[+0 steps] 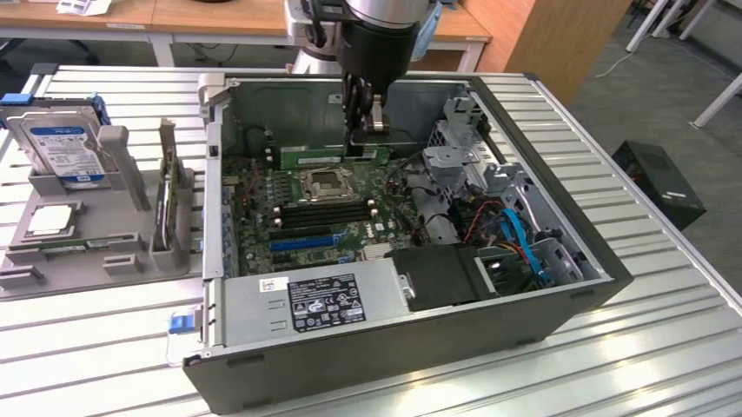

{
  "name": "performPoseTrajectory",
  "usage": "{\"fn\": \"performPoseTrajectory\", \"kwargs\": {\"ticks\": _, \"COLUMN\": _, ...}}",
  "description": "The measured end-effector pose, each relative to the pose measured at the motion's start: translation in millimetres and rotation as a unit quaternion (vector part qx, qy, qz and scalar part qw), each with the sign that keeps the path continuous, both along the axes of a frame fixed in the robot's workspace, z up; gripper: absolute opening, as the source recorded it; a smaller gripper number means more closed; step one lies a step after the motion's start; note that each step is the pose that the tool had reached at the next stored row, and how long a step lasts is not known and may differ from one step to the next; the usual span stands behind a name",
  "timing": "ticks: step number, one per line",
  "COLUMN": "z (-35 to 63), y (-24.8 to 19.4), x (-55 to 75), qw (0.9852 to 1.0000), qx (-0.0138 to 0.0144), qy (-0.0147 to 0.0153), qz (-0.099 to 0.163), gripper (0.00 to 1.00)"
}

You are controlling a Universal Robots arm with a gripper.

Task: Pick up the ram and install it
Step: 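Pick up the ram and move it above insertion slot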

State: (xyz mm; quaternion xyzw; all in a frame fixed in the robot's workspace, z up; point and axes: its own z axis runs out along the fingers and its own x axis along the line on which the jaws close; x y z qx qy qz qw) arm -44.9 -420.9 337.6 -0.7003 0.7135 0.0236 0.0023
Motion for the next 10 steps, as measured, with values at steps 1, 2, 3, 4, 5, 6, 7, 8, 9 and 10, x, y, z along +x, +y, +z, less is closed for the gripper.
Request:
{"fn": "performPoseTrajectory", "kwargs": {"ticks": 1, "z": -0.2, "y": 2.0, "x": 0.0, "qw": 1.0000, "qx": 0.0001, "qy": 0.0000, "qz": 0.000, "gripper": 0.12}}
{"fn": "performPoseTrajectory", "kwargs": {"ticks": 2, "z": -0.3, "y": 3.9, "x": 0.0, "qw": 1.0000, "qx": 0.0000, "qy": 0.0000, "qz": 0.000, "gripper": 0.12}}
{"fn": "performPoseTrajectory", "kwargs": {"ticks": 3, "z": -0.5, "y": 5.7, "x": 0.0, "qw": 1.0000, "qx": 0.0001, "qy": 0.0000, "qz": 0.000, "gripper": 0.12}}
{"fn": "performPoseTrajectory", "kwargs": {"ticks": 4, "z": -0.6, "y": 7.4, "x": 0.0, "qw": 1.0000, "qx": 0.0000, "qy": 0.0000, "qz": 0.000, "gripper": 0.12}}
{"fn": "performPoseTrajectory", "kwargs": {"ticks": 5, "z": -0.7, "y": 9.0, "x": 0.0, "qw": 1.0000, "qx": 0.0000, "qy": 0.0000, "qz": 0.000, "gripper": 0.12}}
{"fn": "performPoseTrajectory", "kwargs": {"ticks": 6, "z": -0.8, "y": 10.4, "x": 0.0, "qw": 1.0000, "qx": 0.0001, "qy": 0.0000, "qz": 0.000, "gripper": 0.12}}
{"fn": "performPoseTrajectory", "kwargs": {"ticks": 7, "z": -0.9, "y": 11.6, "x": 0.0, "qw": 1.0000, "qx": 0.0001, "qy": 0.0000, "qz": 0.000, "gripper": 0.12}}
{"fn": "performPoseTrajectory", "kwargs": {"ticks": 8, "z": -1.1, "y": 12.7, "x": 0.0, "qw": 1.0000, "qx": 0.0001, "qy": 0.0000, "qz": 0.000, "gripper": 0.12}}
{"fn": "performPoseTrajectory", "kwargs": {"ticks": 9, "z": -1.2, "y": 13.6, "x": 0.0, "qw": 1.0000, "qx": 0.0001, "qy": 0.0000, "qz": 0.000, "gripper": 0.12}}
{"fn": "performPoseTrajectory", "kwargs": {"ticks": 10, "z": -1.3, "y": 14.6, "x": 0.0, "qw": 1.0000, "qx": 0.0002, "qy": 0.0000, "qz": 0.000, "gripper": 0.12}}
